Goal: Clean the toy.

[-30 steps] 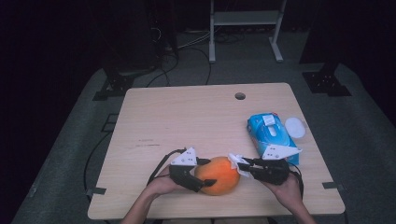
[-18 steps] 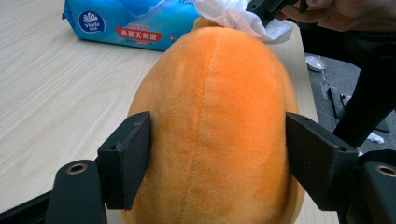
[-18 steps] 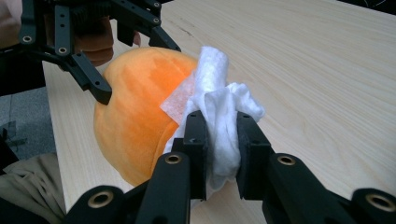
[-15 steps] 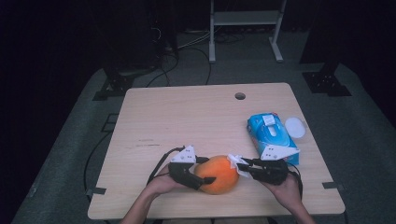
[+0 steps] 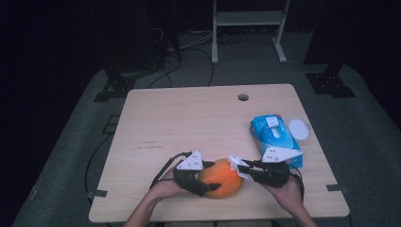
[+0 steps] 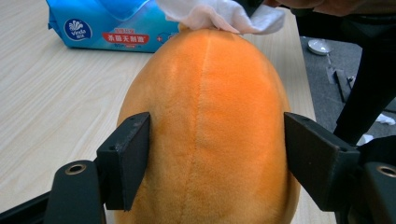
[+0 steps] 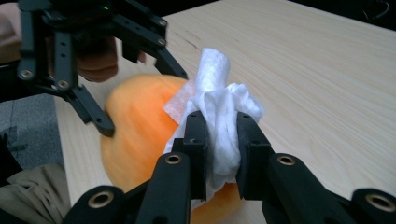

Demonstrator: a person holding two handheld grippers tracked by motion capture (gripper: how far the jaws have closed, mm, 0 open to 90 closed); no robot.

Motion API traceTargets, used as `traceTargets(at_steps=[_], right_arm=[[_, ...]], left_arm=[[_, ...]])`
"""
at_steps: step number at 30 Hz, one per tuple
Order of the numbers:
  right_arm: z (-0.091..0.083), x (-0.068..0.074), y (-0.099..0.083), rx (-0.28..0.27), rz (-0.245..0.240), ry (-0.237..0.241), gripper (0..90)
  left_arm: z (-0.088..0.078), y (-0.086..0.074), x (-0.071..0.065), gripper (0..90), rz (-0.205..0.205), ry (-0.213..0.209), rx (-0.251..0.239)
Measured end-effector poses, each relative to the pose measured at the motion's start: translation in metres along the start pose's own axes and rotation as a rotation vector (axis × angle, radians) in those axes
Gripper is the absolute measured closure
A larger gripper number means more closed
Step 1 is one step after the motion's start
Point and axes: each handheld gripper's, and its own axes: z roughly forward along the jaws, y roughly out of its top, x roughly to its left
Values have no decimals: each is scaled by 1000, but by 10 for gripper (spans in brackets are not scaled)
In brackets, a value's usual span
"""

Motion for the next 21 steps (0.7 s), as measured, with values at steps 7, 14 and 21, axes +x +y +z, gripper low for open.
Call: traceTargets(at_steps=[7,14,21], right_arm=[[0,3,2,5,-16,14,761],[1,3,2,5,-13,5,760],[10,18,14,-9,-59,41,760]], left_arm=[[1,1,-2,258,4,2,-8],[5,7,-7,255,27,12,8],[10,12,-15,243,63,13,13]])
